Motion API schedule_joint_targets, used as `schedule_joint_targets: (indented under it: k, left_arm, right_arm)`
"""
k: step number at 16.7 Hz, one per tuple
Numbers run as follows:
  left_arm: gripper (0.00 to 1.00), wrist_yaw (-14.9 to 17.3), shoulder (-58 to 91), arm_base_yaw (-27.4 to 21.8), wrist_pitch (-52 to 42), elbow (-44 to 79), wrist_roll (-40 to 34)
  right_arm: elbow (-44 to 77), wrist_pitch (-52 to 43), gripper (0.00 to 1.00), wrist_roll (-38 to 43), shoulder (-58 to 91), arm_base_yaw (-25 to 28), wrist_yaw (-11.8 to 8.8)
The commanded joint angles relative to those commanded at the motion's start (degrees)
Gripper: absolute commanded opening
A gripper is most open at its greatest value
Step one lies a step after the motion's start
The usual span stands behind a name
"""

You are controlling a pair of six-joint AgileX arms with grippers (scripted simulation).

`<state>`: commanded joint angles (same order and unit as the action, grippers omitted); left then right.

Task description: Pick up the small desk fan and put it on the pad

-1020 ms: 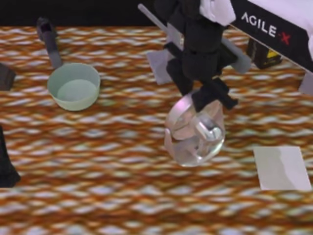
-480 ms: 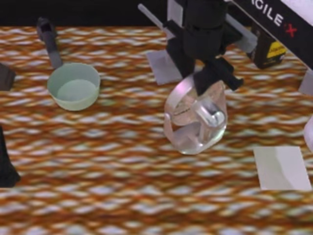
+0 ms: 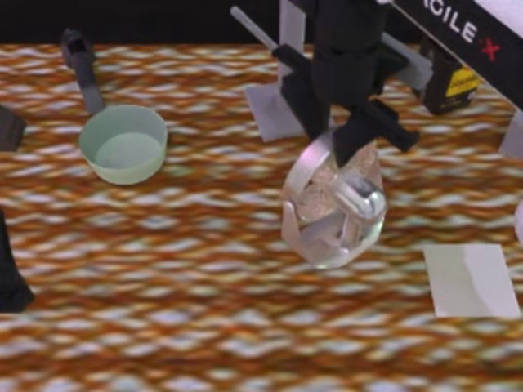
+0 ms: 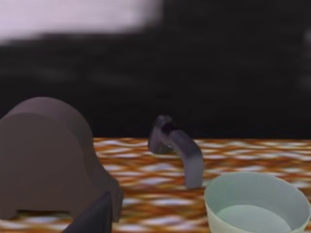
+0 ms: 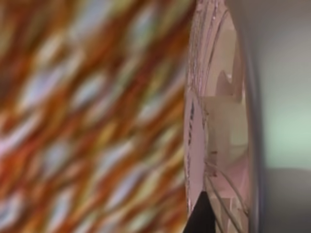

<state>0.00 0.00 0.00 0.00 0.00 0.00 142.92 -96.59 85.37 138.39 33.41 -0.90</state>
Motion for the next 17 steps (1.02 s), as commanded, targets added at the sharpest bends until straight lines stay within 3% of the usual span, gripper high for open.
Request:
schedule_joint_targets:
  k: [3,7,12,17]
  left_arm:
    - [1.0,0.0,0.0,0.0,0.0,0.0,0.0]
    - [1.0,0.0,0.0,0.0,0.0,0.0,0.0]
    - [1.0,0.0,0.0,0.0,0.0,0.0,0.0]
    - [1.0,0.0,0.0,0.0,0.0,0.0,0.0]
  right_arm:
    - [-3.7,-1.6,0.0,-10.7,-2.1,-1.0,-1.6]
    - [-10.9,-2.7,0.0,-33.2,-7.2,-3.3,-3.7]
    - [-22.8,-0.6,0.0,-70.6,-17.1,-7.2,-5.3]
    - [-35.5,4.4,0.0,-109.2,-27.4,-11.5,-4.9]
